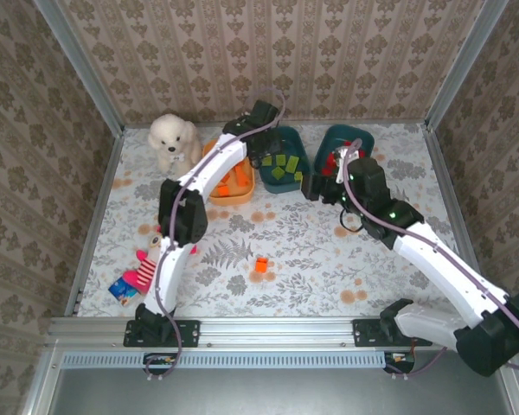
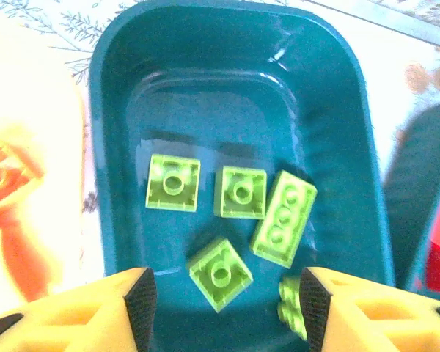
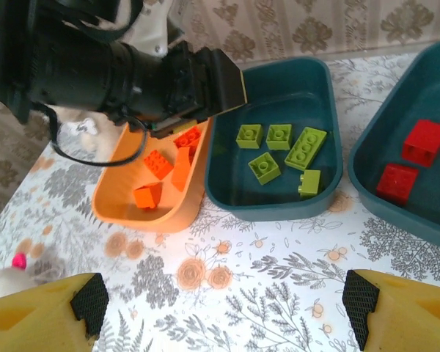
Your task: Sort the legos into containers by color
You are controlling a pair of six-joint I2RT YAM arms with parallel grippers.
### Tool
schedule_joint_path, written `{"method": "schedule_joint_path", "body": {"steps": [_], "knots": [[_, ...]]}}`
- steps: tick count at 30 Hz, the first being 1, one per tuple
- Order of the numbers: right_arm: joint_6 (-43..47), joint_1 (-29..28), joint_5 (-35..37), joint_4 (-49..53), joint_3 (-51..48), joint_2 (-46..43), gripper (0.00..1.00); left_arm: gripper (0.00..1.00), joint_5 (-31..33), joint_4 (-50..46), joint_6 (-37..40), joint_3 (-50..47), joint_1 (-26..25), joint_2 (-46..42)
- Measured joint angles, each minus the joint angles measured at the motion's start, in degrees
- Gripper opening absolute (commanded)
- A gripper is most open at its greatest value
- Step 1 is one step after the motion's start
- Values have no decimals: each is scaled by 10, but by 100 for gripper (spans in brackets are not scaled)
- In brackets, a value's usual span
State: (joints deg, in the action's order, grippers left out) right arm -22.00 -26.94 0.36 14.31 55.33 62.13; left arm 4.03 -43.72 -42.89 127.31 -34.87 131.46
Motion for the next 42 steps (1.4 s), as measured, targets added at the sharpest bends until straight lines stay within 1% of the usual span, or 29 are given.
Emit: {"method": "schedule_joint_path", "body": {"steps": [4, 7, 9, 13, 16, 20, 23, 29, 36, 39, 42], "knots": [[37, 0, -47, 8, -55, -86, 87, 64, -13, 17, 7, -175, -29, -153], [54, 0, -89, 28, -77, -141, 88, 67, -27, 25, 14, -317, -67, -257], [56, 0, -118, 44, -90, -174, 88, 68, -31, 23, 16, -407, -98, -308], [50, -1, -180, 71, -118, -224, 88, 74, -38, 12, 15, -558, -170, -355], [30, -3, -221, 82, -139, -236, 87, 75, -38, 5, 13, -612, -216, -356], [-4, -7, -247, 84, -174, -244, 87, 76, -37, 3, 11, -625, -246, -356], [-23, -7, -251, 87, -188, -254, 87, 75, -34, 9, 8, -625, -248, -353], [-40, -7, -252, 90, -190, -262, 87, 69, -30, 17, 0, -624, -248, -311], [-59, -7, -252, 108, -210, -299, 87, 53, -28, 26, -17, -630, -248, -298], [-66, -7, -251, 113, -213, -305, 87, 40, -28, 34, -21, -629, -248, -290], [-68, -7, -250, 114, -213, -305, 87, 30, -27, 34, -24, -627, -248, -280]]}}
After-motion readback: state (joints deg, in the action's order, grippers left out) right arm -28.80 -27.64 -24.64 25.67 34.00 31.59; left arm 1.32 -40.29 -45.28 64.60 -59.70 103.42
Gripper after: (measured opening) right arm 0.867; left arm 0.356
